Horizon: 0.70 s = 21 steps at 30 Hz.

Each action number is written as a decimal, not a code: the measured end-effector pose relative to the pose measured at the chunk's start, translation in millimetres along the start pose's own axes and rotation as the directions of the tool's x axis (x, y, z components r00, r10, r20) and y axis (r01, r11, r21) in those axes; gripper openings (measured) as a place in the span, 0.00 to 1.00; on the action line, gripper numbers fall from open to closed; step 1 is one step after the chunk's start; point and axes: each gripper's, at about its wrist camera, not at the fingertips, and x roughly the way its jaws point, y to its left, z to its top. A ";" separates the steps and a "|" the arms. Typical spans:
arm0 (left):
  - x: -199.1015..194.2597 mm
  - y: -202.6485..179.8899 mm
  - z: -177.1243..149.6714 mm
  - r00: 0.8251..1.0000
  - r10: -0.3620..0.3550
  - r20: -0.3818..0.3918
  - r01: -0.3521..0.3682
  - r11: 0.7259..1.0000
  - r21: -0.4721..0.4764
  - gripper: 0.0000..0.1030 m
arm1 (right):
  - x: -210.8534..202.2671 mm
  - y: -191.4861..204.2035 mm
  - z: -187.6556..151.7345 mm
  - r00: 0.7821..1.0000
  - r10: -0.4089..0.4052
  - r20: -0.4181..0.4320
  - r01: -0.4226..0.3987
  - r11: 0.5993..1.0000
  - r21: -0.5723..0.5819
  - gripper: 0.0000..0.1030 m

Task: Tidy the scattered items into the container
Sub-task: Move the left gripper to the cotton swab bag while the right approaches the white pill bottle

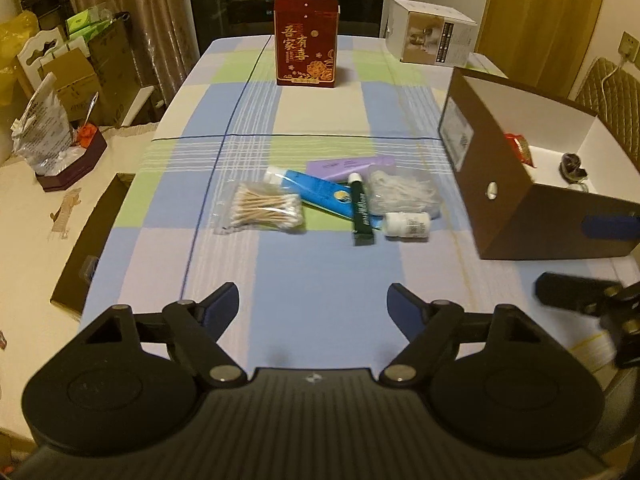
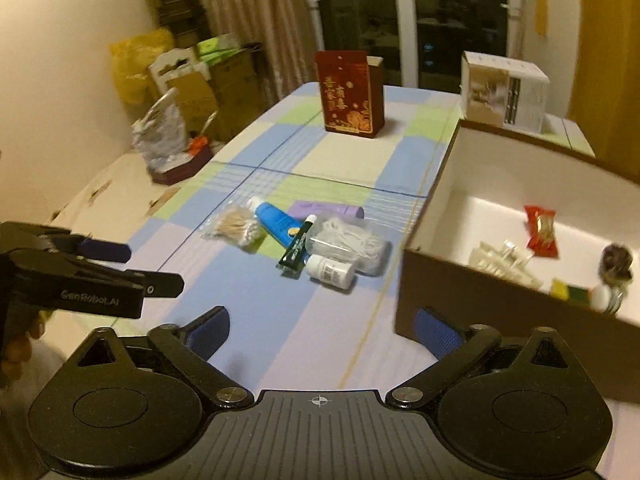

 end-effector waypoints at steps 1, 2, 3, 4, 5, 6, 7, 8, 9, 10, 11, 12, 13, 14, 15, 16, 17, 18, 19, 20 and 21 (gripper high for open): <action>4.6 4.2 1.7 1.000 -0.001 -0.003 0.001 1.000 0.004 0.76 | 8.9 3.2 1.0 1.000 -0.009 -0.008 0.010 1.000 0.019 0.80; 9.4 8.0 3.3 1.000 -0.002 -0.006 0.002 1.000 0.009 0.76 | 18.7 5.6 2.1 0.999 -0.031 -0.014 0.032 0.999 0.044 0.80; 15.1 11.8 5.5 1.000 -0.004 -0.007 0.004 1.000 0.016 0.76 | 27.1 7.3 2.9 0.999 -0.052 -0.013 0.052 0.996 0.071 0.80; 21.1 15.1 8.0 1.000 -0.007 -0.010 0.007 1.000 0.024 0.76 | 33.7 8.6 3.7 0.998 -0.064 -0.006 0.064 0.994 0.089 0.80; 26.4 18.2 10.3 1.000 -0.010 -0.012 0.010 0.999 0.032 0.76 | 40.5 10.3 4.6 0.997 -0.083 0.005 0.082 0.991 0.101 0.80; 31.8 21.9 12.6 1.000 -0.015 -0.011 0.015 0.999 0.036 0.76 | 46.8 11.9 5.6 0.994 -0.106 0.010 0.105 0.989 0.106 0.80; 37.6 25.9 15.0 1.000 -0.024 -0.012 0.024 0.999 0.038 0.76 | 53.8 13.3 6.6 0.992 -0.127 0.012 0.125 0.986 0.111 0.79; 43.0 30.0 17.0 0.999 -0.030 -0.015 0.031 0.999 0.039 0.76 | 60.3 13.9 7.3 0.989 -0.144 0.016 0.142 0.983 0.118 0.77; 48.1 34.0 18.8 0.999 -0.033 -0.014 0.034 0.999 0.038 0.76 | 67.3 14.0 8.0 0.987 -0.158 0.015 0.155 0.980 0.123 0.68; 52.8 37.5 20.2 0.999 -0.036 -0.011 0.036 0.999 0.037 0.76 | 75.5 13.9 8.9 0.984 -0.176 0.004 0.174 0.976 0.128 0.66; 57.6 40.6 21.3 0.999 -0.038 -0.012 0.039 0.999 0.032 0.75 | 81.8 13.4 8.7 0.982 -0.189 -0.003 0.188 0.973 0.135 0.66; 62.3 43.7 22.2 0.999 -0.043 -0.015 0.044 0.999 0.022 0.75 | 87.9 12.5 8.6 0.979 -0.202 -0.005 0.200 0.969 0.144 0.66; 66.9 46.5 23.2 0.998 -0.053 -0.019 0.053 0.999 0.010 0.75 | 93.1 12.0 8.7 0.976 -0.217 -0.003 0.215 0.965 0.149 0.66; 70.5 48.6 23.9 0.998 -0.063 -0.024 0.063 0.998 0.003 0.75 | 97.7 12.1 8.5 0.973 -0.232 0.000 0.230 0.962 0.147 0.66; 74.0 49.8 24.9 0.997 -0.070 -0.028 0.070 0.998 0.002 0.75 | 101.9 11.9 8.3 0.971 -0.240 -0.002 0.238 0.960 0.145 0.66; 77.4 50.1 26.2 0.997 -0.073 -0.028 0.073 0.997 0.007 0.75 | 107.2 10.9 8.6 0.970 -0.244 -0.007 0.242 0.959 0.148 0.66; 80.2 49.9 27.5 0.997 -0.076 -0.027 0.076 0.997 0.013 0.75 | 112.2 9.9 8.9 0.968 -0.252 -0.012 0.251 0.956 0.152 0.66; 83.1 49.8 28.9 0.996 -0.080 -0.027 0.081 0.997 0.019 0.75 | 116.4 9.3 9.1 0.966 -0.259 -0.015 0.258 0.953 0.156 0.66; 86.0 49.8 30.3 0.996 -0.084 -0.027 0.084 0.996 0.023 0.75 | 119.2 9.2 9.3 0.966 -0.260 -0.012 0.258 0.952 0.162 0.66; 88.3 50.2 31.5 0.996 -0.085 -0.027 0.085 0.996 0.026 0.75 | 121.9 9.0 9.9 0.965 -0.263 -0.009 0.261 0.951 0.166 0.66; 90.8 50.8 32.7 0.996 -0.085 -0.027 0.085 0.996 0.029 0.75 | 124.7 9.4 10.5 0.962 -0.272 -0.010 0.270 0.948 0.169 0.66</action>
